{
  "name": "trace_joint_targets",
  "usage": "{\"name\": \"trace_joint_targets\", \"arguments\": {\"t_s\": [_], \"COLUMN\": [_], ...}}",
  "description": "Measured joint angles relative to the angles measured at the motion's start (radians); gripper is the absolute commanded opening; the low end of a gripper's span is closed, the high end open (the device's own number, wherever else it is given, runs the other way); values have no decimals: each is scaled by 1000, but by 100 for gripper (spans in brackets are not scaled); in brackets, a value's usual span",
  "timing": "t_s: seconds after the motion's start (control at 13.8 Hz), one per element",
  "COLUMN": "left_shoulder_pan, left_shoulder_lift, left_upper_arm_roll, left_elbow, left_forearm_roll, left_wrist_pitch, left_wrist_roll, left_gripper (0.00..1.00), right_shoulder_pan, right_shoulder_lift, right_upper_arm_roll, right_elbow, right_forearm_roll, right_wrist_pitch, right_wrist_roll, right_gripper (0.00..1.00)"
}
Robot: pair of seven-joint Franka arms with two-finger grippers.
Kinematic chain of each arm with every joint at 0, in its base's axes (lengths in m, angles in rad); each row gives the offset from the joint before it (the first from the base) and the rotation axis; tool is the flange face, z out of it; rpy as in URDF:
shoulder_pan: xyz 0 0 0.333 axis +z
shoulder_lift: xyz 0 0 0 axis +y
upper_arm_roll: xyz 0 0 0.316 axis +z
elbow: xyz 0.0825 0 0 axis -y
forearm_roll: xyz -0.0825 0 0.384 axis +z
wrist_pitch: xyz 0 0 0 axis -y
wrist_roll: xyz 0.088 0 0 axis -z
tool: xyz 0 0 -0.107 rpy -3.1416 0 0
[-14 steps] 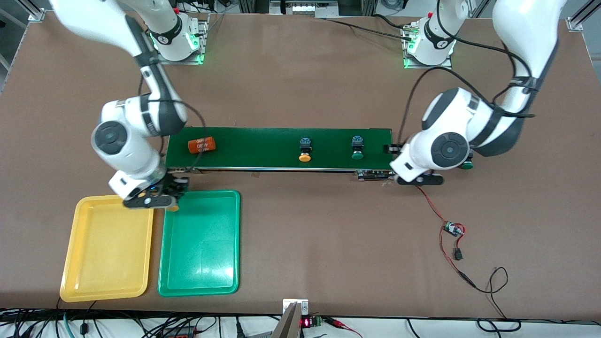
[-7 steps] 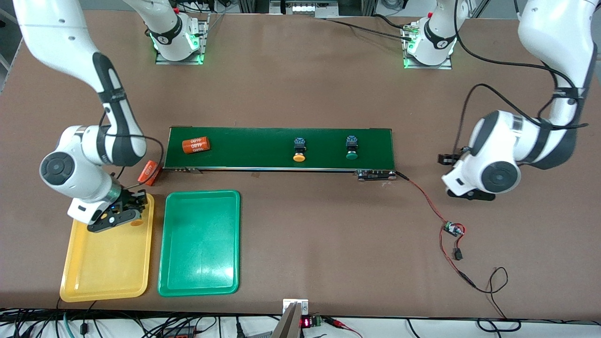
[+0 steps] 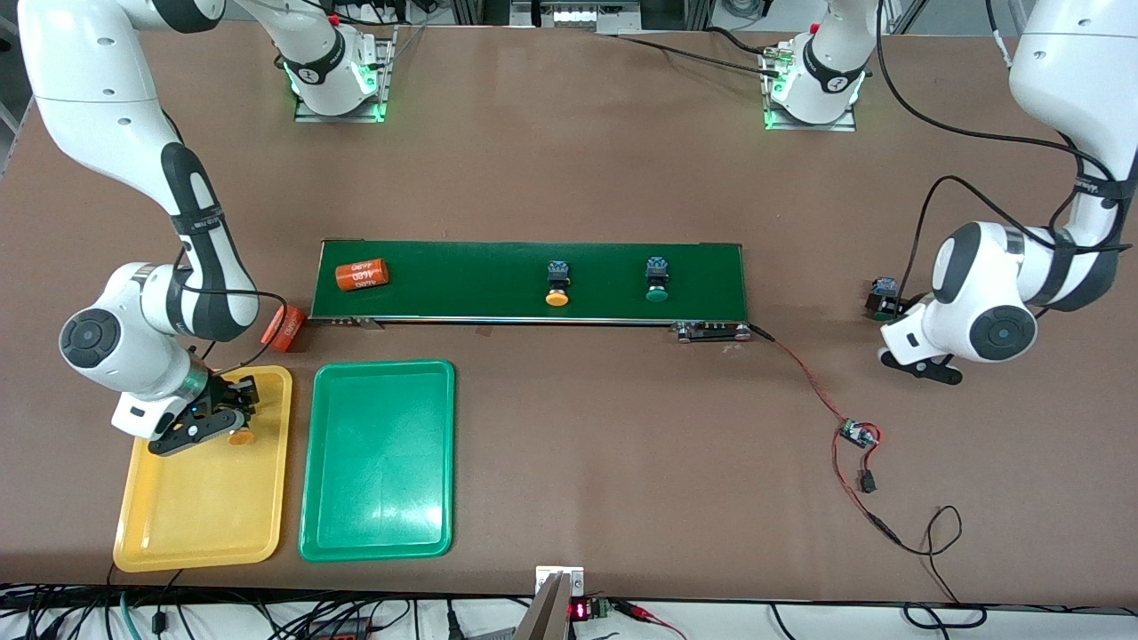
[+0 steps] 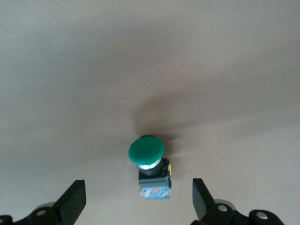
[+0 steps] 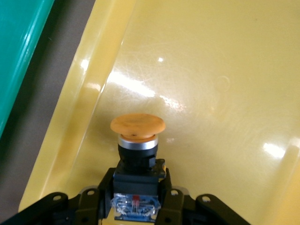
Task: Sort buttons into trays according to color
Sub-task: 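Drop the yellow button into the yellow tray while the left gripper grasps green button, then grasp the next yellow button with the right gripper while the left gripper places green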
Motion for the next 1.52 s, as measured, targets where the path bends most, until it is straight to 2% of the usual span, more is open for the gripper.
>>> {"name": "trace_joint_targets", "arguments": {"t_s": [0.07,0.22,0.29,0.36,0.43,0.58,0.72,0.87,1.09,1.3,1.52], "left_shoulder_pan": [4,6,7,9,11,15,15,15,16,13,-18], "left_shoulder_lift": [0,-1,-2,-2,-3,-4,-11,-22,-33,-54,-71], "left_upper_arm_roll": [1,14,25,35,43,50,49,48,46,3,-62], "left_elbow": [-35,-98,-125,-148,-164,-180,-182,-185,-171,-43,95], "left_forearm_roll": [0,0,0,0,0,0,0,0,-37,-96,-185], "left_wrist_pitch": [40,126,162,189,203,211,212,206,118,-102,-229], "left_wrist_roll": [0,0,1,2,4,5,5,5,3,4,-20], "left_gripper": [100,100,94,78,57,39,31,30,29,29,29], "right_shoulder_pan": [-2,-2,-2,-3,-3,-3,2,40,192,383,522], "right_shoulder_lift": [2,2,2,0,-7,-48,-125,-209,-310,-347,-341], "right_upper_arm_roll": [4,8,9,9,9,12,22,35,44,48,47], "right_elbow": [0,3,6,10,17,36,44,43,18,-15,-45], "right_forearm_roll": [3,9,11,17,24,33,59,70,72,73,72], "right_wrist_pitch": [3,4,4,-1,-23,-130,-242,-354,-506,-561,-541], "right_wrist_roll": [0,0,0,0,-1,-1,14,134,476,817,996], "right_gripper": [100,100,100,100,100,100,100,100,100,100,100]}}
